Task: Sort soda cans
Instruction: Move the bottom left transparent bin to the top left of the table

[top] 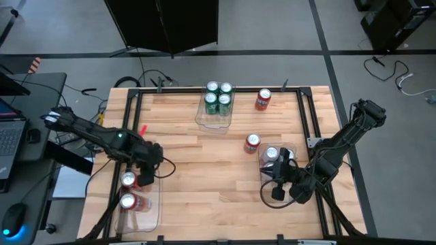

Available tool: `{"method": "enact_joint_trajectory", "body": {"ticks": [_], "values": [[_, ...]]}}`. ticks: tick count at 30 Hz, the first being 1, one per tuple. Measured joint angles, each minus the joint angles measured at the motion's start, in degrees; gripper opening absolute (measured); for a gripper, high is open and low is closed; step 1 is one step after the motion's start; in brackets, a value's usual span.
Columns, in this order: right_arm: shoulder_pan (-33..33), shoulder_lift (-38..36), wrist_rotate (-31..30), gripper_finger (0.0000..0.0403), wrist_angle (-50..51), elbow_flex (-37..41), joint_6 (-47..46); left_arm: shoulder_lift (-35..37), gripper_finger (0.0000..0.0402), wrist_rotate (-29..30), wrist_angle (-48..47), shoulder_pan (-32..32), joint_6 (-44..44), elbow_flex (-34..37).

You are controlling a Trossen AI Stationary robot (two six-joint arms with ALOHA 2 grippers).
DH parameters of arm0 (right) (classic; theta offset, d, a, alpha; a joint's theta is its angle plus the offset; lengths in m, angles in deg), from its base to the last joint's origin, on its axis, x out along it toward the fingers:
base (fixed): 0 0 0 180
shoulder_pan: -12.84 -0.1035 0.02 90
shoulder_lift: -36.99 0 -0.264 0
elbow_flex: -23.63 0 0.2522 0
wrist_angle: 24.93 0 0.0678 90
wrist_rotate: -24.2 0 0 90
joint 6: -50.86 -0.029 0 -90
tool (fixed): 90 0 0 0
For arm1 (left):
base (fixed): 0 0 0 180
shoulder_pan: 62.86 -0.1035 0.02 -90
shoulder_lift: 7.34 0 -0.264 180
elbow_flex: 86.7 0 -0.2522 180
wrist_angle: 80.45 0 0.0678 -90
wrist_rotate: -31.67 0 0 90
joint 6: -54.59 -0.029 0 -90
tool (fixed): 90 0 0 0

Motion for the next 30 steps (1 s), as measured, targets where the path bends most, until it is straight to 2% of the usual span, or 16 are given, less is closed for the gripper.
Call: {"method": "enact_joint_trajectory", "body": {"ticks": [2,10,14,19,30], "values": [[0.00,0.00,-0.01,0.0006,-0.05,0.00,0.65,-1.79,0.0003,0.35,-2.45,0.48,1.45,0.00],[0.00,0.00,-0.50,0.0016,-1.23,0.00,1.01,-6.01,0.0002,7.22,-3.30,0.70,0.52,-0.13],[0.00,0.00,-1.36,0.0009,-2.81,0.00,2.56,-6.69,0.0001,14.40,-2.95,0.66,0.05,-0.07],[0.85,0.00,-1.73,0.0007,-5.44,-0.01,4.78,-6.71,0.0001,23.36,-0.83,0.51,-1.53,0.02],[4.86,0.00,-1.33,0.0007,-12.41,-0.04,12.26,-6.67,0.0001,31.82,8.29,-6.09,-10.44,3.82]]}}
